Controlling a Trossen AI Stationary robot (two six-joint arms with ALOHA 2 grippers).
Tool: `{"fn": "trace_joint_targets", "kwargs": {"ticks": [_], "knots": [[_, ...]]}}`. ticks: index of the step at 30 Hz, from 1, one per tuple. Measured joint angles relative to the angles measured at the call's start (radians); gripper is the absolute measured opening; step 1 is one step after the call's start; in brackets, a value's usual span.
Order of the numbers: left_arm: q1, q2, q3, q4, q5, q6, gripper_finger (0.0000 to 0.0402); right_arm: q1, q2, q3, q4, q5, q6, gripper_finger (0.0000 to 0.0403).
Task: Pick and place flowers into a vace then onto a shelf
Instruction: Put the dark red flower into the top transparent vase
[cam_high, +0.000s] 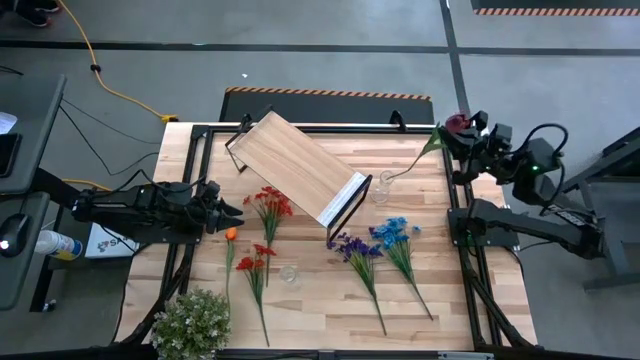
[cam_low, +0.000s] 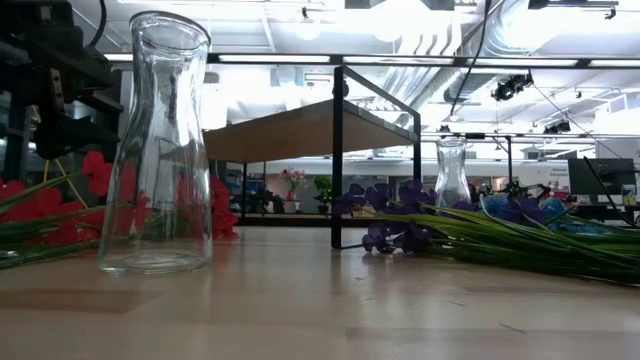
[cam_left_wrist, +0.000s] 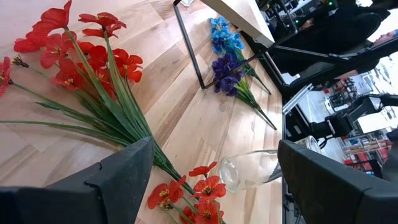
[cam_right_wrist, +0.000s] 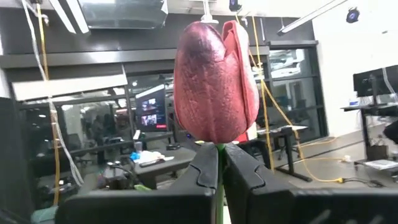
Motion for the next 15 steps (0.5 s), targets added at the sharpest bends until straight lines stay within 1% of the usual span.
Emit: {"fn": "trace_joint_targets", "kwargs": {"ticks": [4,8,15], "knots": [[0.0,0.0,0.0,0.0,0.0,0.0,0.0376,0.0,-0.002,-0.029,-0.002,0.03,-0.029,0.0],[0.0,0.0,0.0,0.0,-0.004,0.0,0.0376,0.0,0.0,-0.03,-0.005,0.055,-0.07,0.0],[0.0,0.0,0.0,0.0,-0.007,0.0,0.0376,0.0,0.0,-0.029,-0.036,0.098,-0.091,0.0]]}}
